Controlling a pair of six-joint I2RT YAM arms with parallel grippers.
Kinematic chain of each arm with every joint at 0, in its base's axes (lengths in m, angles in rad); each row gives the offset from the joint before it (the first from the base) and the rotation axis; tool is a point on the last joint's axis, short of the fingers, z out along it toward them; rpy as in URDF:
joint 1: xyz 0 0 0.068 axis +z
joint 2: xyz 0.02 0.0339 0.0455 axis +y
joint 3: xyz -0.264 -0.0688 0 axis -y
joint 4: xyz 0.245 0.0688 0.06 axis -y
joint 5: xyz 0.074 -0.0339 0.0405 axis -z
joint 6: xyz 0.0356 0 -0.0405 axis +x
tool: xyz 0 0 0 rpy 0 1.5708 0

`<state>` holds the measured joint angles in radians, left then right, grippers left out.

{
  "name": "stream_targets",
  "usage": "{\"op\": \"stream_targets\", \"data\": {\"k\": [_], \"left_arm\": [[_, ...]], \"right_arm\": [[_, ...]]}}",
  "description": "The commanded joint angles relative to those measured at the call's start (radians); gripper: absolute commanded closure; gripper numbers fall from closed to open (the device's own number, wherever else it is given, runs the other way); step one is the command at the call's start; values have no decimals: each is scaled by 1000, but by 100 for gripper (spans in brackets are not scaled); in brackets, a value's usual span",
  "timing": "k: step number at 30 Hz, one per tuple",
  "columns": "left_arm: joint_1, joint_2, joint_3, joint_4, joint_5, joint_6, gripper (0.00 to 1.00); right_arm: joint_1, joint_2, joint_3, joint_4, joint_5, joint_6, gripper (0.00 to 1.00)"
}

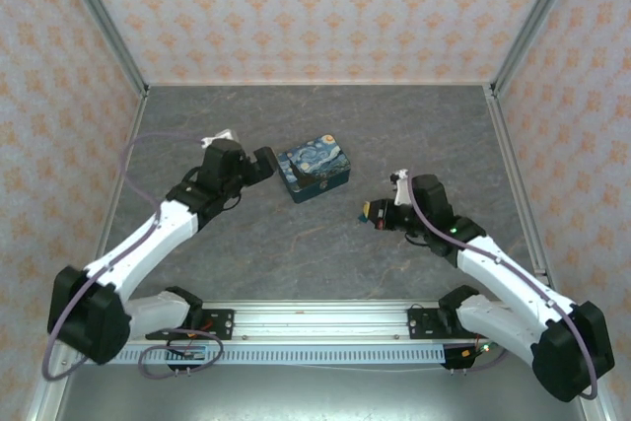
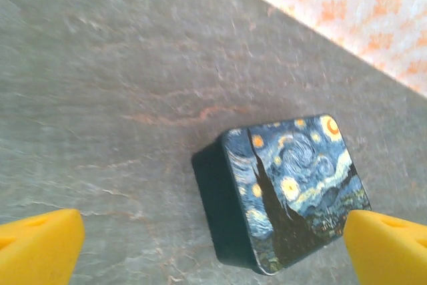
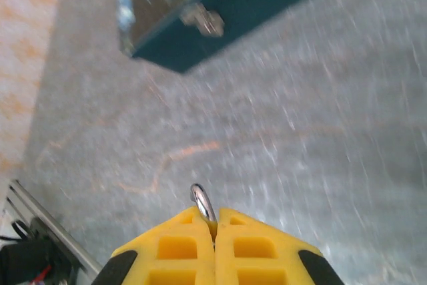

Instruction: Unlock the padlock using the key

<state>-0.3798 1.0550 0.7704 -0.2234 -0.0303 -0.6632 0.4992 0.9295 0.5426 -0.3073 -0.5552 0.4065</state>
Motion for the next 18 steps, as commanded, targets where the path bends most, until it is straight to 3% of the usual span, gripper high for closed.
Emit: {"op": "stream_targets", "data": {"k": [1,7,18], "left_arm": [[-5,-107,-58,-27,-155,28,0],[-5,-237,-100,-69,-239,29,0],[-4,-254,-94,-101,-233,27,0]], "right_arm": [[28,7,-10,-121,-28,42,100],[67,113,-10,-77,-43,71,100],[76,370,32,56,-52,94,100]]}}
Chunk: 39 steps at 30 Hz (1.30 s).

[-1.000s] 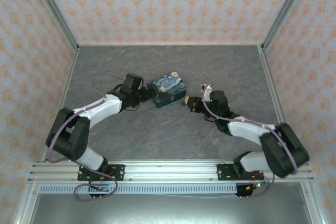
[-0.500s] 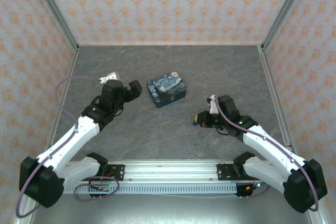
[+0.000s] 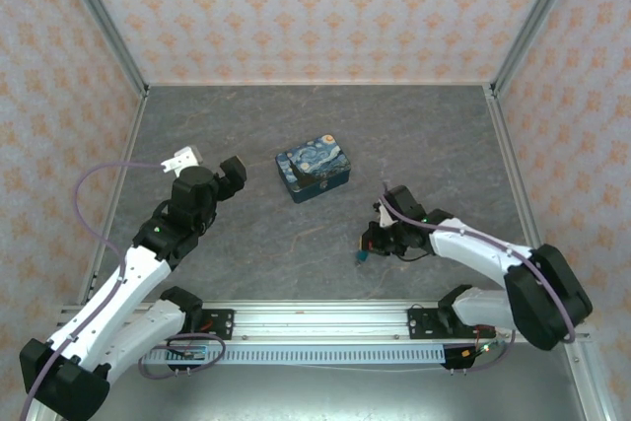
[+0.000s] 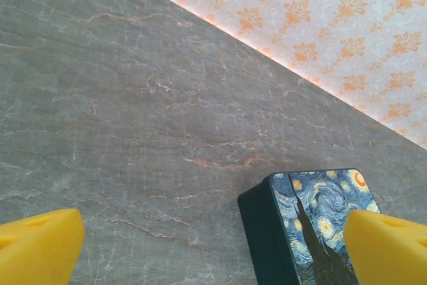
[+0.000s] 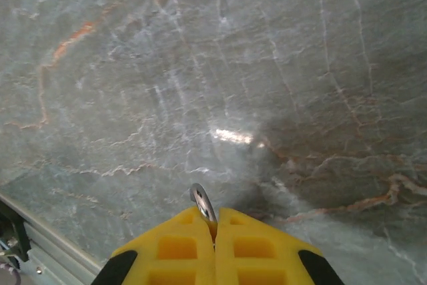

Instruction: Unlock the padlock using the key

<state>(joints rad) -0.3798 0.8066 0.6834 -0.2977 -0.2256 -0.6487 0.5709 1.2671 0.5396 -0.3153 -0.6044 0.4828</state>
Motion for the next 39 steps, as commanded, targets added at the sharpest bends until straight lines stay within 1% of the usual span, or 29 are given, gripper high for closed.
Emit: {"op": "stream_targets", "data": {"k": [1,2,3,6,8,11,13,16,18,19,22,24,26,29,31,33,35,37,39], "left_arm": [[-4,-6,-6,-27,-37,14,0],[-3,-6,-4,-29,-37,14,0],[-4,-6,-3,-31,-37,15,0],[-4,-6,1,-38,-36,16,0],[-3,-6,5,-46,-37,20,0],[-4,-7,16,-57,-50,32,0],[-4,-8,28,-68,-70,48,0],[-2,-7,44,-75,-104,77,0],[-2,-7,51,-70,-141,104,0],[-2,-7,49,-63,-158,109,0],[1,-6,42,-11,-224,225,0],[7,-3,32,38,-276,309,0],[18,1,5,114,-322,394,0],[46,25,-51,211,-364,474,0],[71,54,-81,244,-390,488,0],[99,94,-110,283,-384,487,0],[127,142,-145,344,-359,475,0],[142,187,-185,426,-345,474,0],[156,234,-218,513,-330,482,0]], "right_arm": [[4,43,37,79,2,22,100],[4,54,37,95,12,25,100],[4,64,37,105,24,29,98],[4,77,44,108,62,28,86],[4,71,56,91,86,24,80],[2,32,88,19,149,-3,73],[-8,-8,120,-42,206,-32,71],[-45,-110,157,-93,298,-72,66],[-79,-187,175,-108,379,-109,60],[-92,-216,183,-114,426,-127,57],[-117,-319,184,-93,620,-216,42],[-134,-366,167,-44,726,-279,33],[-170,-400,132,31,791,-346,25],[-250,-420,53,178,804,-420,10],[-306,-411,-13,292,814,-438,0],[-367,-381,-76,412,807,-446,1],[-431,-330,-131,541,768,-446,1],[-470,-273,-184,692,726,-461,1],[-487,-213,-228,844,704,-481,1]]}}
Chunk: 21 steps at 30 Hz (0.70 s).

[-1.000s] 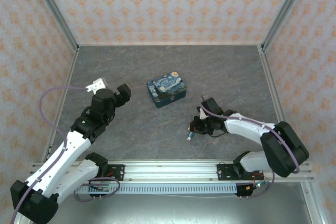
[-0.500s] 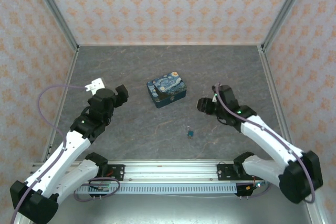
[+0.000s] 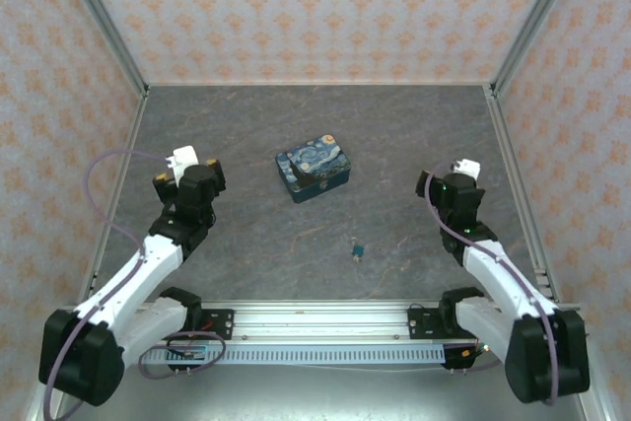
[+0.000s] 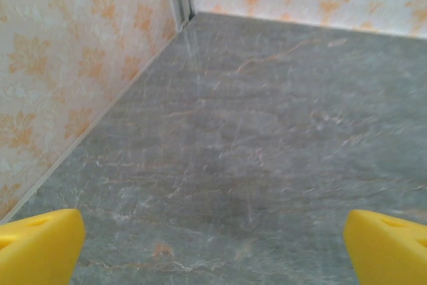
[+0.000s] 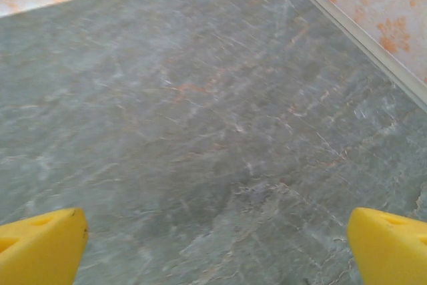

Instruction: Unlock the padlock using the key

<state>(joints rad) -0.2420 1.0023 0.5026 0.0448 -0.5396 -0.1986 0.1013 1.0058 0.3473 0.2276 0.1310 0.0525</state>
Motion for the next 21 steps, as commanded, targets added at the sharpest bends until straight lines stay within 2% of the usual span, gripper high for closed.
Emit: {"op": "stream_targets", "data": {"k": [1,7,14,18,19,20,21], "left_arm": [[26,64,-50,219,-2,45,0],[88,207,-95,454,139,115,0],[148,374,-132,704,277,199,0],[170,494,-137,823,357,208,0],[169,483,-119,777,381,214,0],[172,486,-101,733,394,215,0],[171,499,-85,727,400,220,0]], "right_arm": [[-25,79,-50,363,-53,-69,1],[-88,247,-89,600,-157,-88,1],[-120,404,-70,707,-246,-97,1],[-121,523,-17,730,-251,-94,1],[-121,525,24,660,-259,-98,1],[-121,509,84,508,-254,-107,1],[-121,516,71,548,-251,-103,1]]}}
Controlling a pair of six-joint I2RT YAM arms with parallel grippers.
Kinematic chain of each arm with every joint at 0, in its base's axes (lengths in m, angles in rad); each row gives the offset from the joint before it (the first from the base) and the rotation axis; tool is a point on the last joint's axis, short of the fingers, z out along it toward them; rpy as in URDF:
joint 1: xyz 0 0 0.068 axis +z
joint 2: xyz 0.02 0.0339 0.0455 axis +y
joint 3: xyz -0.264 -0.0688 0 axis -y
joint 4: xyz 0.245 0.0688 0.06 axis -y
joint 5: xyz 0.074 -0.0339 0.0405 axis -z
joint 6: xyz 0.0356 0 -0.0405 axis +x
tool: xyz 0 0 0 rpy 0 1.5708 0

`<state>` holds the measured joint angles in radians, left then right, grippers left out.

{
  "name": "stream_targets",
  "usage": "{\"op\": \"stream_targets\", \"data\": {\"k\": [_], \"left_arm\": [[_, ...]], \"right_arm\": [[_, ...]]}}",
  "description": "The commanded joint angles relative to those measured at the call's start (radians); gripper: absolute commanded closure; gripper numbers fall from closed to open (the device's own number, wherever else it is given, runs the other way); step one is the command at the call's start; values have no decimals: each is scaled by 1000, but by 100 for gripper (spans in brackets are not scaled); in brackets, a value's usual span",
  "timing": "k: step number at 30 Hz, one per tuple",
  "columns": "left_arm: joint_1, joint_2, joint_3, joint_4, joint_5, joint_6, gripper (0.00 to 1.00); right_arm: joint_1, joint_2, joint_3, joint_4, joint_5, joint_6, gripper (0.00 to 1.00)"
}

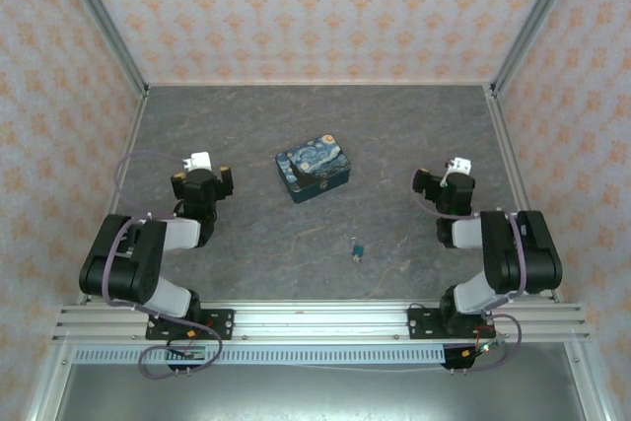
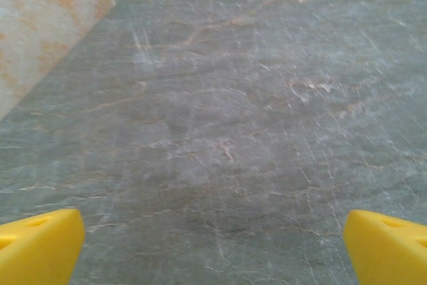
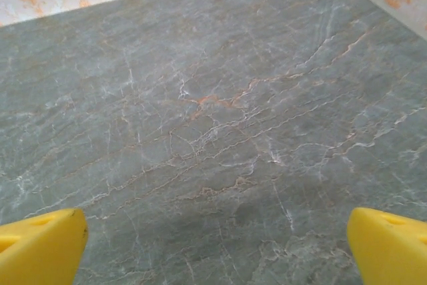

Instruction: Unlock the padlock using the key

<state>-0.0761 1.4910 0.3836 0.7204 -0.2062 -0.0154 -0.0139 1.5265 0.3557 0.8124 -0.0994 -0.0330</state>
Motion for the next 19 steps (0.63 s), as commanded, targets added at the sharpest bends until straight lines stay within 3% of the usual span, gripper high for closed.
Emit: {"op": "stream_targets", "data": {"k": [1,3,19], "left_arm": [[14,3,43,14,87,30,0],[25,5,47,13,99,25,0],[25,6,44,21,99,25,0]], "right_arm": [[-6,8,39,32,2,-3,1],[-5,-11,66,-54,17,-5,1],[19,-5,64,-38,53,-21,1]]}}
